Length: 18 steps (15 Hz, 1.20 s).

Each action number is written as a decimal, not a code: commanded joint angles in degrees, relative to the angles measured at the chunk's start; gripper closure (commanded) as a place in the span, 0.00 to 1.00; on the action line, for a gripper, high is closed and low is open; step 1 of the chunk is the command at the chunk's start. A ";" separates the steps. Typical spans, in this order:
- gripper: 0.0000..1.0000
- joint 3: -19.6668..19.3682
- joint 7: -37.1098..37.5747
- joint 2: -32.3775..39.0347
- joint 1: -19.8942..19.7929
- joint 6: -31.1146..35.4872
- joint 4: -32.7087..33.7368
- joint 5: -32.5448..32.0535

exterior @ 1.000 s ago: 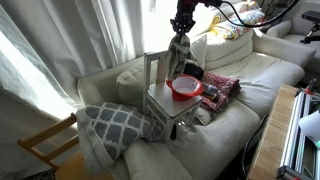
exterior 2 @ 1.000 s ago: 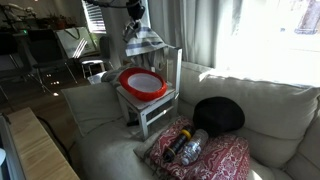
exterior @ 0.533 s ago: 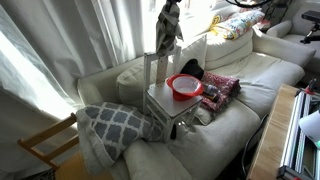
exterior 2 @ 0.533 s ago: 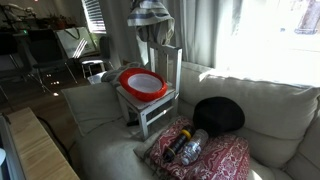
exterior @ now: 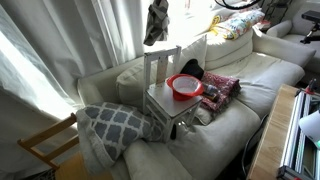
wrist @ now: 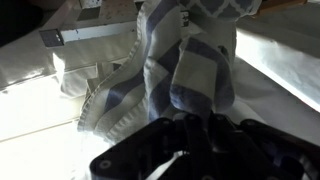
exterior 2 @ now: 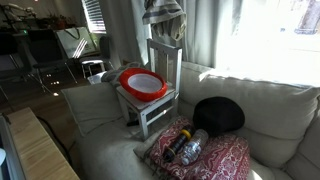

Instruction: Remove the striped towel from the orange bowler hat and flip the orange hat anticlockwise to make the crown of the hat face upwards

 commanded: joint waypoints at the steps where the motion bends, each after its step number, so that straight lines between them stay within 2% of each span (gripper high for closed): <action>1: 0.98 -1.15 1.92 5.26 0.23 1.82 -1.16 -0.33; 8: 0.98 -1.99 4.09 10.54 0.01 -0.78 -5.96 0.45; 15: 0.98 -0.11 0.13 10.06 -0.90 -9.67 -7.85 3.53; 17: 0.98 -0.44 0.72 10.24 -0.45 -10.11 -7.67 3.24; 18: 0.94 -0.31 0.68 10.61 -0.60 -9.40 -7.45 4.03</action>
